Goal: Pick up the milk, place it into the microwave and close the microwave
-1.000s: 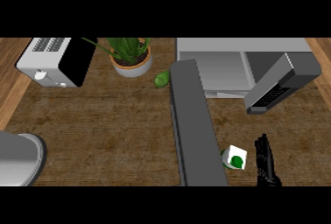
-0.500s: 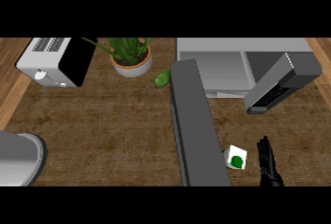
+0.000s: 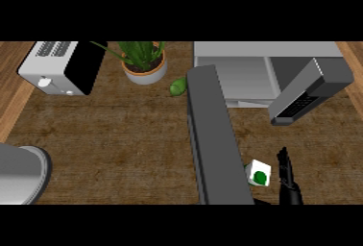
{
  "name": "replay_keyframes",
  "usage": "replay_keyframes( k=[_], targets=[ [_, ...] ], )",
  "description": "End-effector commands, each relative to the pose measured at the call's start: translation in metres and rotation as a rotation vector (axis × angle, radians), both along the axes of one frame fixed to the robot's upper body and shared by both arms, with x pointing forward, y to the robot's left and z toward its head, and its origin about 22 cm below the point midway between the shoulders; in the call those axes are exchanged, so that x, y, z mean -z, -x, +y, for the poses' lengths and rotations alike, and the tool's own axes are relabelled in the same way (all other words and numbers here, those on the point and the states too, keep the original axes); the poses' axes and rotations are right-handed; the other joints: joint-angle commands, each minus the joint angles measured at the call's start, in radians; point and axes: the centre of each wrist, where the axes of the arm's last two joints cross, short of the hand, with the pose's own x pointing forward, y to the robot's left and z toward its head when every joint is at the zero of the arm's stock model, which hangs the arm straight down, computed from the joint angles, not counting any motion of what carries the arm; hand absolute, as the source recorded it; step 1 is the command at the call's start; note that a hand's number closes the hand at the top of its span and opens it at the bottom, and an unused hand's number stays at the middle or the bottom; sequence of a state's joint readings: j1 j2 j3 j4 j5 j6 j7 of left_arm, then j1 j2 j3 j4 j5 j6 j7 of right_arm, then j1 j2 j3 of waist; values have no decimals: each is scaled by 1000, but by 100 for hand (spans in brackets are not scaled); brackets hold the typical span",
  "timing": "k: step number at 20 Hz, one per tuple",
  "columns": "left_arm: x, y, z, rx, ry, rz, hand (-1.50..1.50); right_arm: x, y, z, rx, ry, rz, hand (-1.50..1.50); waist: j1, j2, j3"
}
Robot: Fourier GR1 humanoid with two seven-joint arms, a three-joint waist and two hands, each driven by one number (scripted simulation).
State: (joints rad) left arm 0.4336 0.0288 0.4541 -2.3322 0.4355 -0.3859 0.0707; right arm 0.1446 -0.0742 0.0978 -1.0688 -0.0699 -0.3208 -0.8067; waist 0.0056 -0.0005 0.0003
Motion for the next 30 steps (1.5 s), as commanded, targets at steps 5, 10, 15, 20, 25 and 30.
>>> replay_keyframes(
  k=[5,10,15,20,25,30],
  targets=[
    [1,18,0,18,10,-8,-150,13,-36,-17,-11,31,-12,-150,6,0,0],
    [-2,16,14,7,-2,-12,-150,35,-21,-25,-63,-11,-28,150,7,0,0],
    [-2,8,-4,13,21,-3,-150,36,-26,0,-93,119,-141,150,3,0,1],
    [5,10,3,10,22,-9,-150,-2,-90,-62,-187,78,-157,150,21,4,2],
    [7,-8,9,39,12,0,-150,-29,-130,-83,-299,6,-170,150,20,10,3],
    [6,4,4,37,15,-22,-150,-16,-127,-60,-414,-58,-178,150,24,7,2]
  ],
)
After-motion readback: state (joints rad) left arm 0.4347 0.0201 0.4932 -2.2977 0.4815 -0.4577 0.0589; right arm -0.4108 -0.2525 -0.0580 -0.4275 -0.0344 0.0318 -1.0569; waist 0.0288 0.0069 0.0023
